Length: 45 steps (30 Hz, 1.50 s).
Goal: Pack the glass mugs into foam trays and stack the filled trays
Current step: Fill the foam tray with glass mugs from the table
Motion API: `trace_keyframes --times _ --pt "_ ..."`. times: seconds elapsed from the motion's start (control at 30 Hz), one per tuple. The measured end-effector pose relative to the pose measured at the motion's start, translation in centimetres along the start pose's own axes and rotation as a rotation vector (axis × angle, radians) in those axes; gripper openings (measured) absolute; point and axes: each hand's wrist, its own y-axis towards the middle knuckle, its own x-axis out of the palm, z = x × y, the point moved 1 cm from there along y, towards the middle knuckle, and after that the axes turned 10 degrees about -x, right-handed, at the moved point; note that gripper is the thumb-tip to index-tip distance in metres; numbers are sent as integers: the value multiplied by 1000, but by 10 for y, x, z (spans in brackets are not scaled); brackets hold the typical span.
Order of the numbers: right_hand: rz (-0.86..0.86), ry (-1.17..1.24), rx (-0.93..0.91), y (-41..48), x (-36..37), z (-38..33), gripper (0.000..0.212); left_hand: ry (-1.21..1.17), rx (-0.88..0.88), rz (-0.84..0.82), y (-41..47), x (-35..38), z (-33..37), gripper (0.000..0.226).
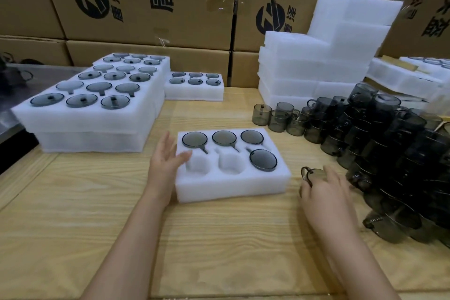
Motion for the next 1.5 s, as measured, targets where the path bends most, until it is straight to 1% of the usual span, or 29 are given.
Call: trace_keyframes --times 0.07,0.1,0.2,0.3,0.37,0.43,0.5,0.6,0.67,0.73,0.93,1.0,1.1,1.17,1.27,1.33,1.43,1.5 --pt "17 104 5 1 0 2 32 75 -12 -95 2 0 -4 93" --pt "45 158 19 1 -1 3 29 86 -25 -117 2 0 -4 98" --pt "219 289 40 0 -11 5 22 84 -56 -123 3 -1 -5 99" --pt "395 423 -15 3 -33 -1 34 78 -73 -136 3 0 -6 99" --pt "449 503 -96 7 -50 -12 44 69 -68 -147 2 0 -6 98" --pt "461 544 -182 12 -63 -28 48 64 -52 -156 1 1 -5 94" --pt "406 620 -256 19 -68 -49 51 74 -36 -168 0 1 -3 87" --pt "229 745 -359 28 -64 -78 55 95 -20 -185 -3 3 -2 85" --pt "102 784 -394 33 -55 -90 54 108 -7 -186 -3 4 -2 82" --pt "26 798 -401 35 -46 -93 52 105 -8 -181 -3 5 -1 78" --pt "-7 697 -460 35 -39 -89 42 88 -31 -181 -4 6 0 76" --pt "0 640 -469 34 -36 -92 44 84 -28 -182 -5 6 1 76" --pt "29 507 -491 31 -27 -101 55 86 -21 -180 -6 6 2 76" --pt "60 434 -486 29 -22 -105 57 94 -13 -178 -7 7 2 76" --pt "82 430 -462 26 -17 -106 56 98 -7 -179 -7 7 1 74" --pt "67 433 -455 26 -17 -104 57 101 -10 -179 -7 7 1 73" --pt "1 363 -492 29 -19 -102 59 102 -9 -185 -7 7 2 72" --pt "-55 334 -507 33 -22 -101 59 118 -12 -175 -10 10 6 64"
